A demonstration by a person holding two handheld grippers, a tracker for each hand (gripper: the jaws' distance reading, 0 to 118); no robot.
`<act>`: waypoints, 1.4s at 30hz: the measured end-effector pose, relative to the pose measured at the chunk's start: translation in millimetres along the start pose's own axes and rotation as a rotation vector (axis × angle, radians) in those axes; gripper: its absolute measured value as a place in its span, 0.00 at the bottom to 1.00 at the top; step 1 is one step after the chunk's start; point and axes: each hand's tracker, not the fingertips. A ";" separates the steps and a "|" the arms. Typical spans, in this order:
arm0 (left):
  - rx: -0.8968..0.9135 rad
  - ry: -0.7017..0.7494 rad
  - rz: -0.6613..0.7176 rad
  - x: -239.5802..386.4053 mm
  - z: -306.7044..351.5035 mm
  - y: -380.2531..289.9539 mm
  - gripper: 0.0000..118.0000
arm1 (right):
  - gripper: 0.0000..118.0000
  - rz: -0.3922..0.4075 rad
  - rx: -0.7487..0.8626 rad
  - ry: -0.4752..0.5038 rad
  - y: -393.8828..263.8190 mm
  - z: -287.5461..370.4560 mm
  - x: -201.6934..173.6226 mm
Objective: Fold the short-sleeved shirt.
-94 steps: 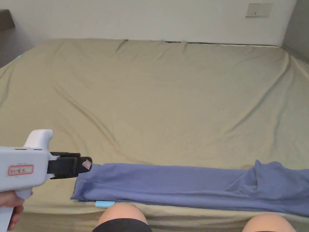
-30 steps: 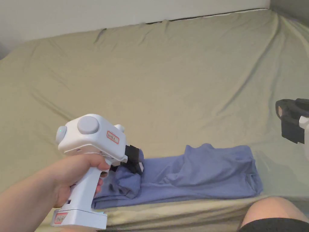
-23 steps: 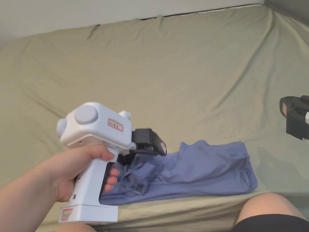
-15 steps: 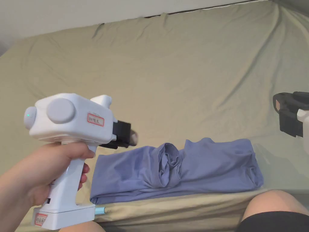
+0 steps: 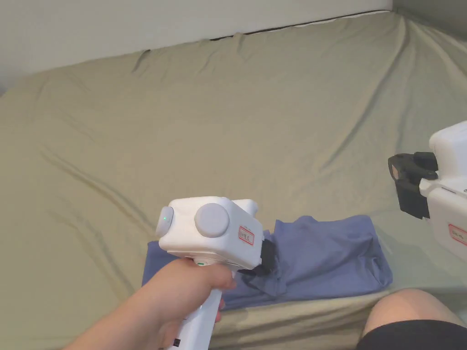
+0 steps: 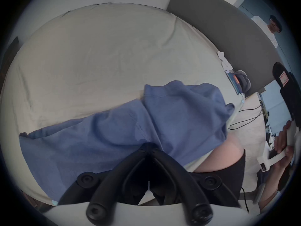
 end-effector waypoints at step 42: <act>0.185 -0.288 0.338 -249.1 112.4 -71.6 0.11 | 0.05 -0.080 -0.083 0.028 2.9 -17.8 -3.6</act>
